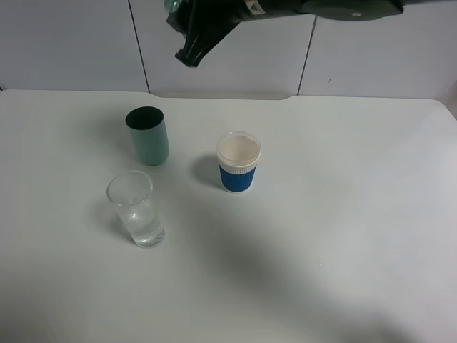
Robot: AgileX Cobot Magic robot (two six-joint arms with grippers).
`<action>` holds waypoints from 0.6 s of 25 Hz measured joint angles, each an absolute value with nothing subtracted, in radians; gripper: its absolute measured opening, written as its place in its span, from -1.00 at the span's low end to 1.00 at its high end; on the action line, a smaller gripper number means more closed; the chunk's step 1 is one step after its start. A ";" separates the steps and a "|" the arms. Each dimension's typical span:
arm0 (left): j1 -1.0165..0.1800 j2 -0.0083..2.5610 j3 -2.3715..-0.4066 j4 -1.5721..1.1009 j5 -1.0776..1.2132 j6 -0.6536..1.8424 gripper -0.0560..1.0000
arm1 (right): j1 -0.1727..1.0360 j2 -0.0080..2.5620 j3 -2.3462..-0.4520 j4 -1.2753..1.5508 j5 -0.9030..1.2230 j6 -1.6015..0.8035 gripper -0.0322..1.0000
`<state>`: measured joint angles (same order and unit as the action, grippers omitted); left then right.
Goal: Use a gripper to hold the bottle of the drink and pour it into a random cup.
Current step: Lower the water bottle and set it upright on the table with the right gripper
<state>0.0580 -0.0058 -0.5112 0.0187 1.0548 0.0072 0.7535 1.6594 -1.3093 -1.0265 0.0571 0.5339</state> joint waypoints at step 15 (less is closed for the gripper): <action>0.058 -0.006 -0.511 0.019 1.055 0.007 0.96 | 0.554 1.595 -1.203 -0.730 0.036 0.537 0.12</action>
<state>0.0580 -0.0058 -0.5112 0.0187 1.0548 0.0072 0.5543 1.5954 -1.2030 -0.7299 0.0365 0.5371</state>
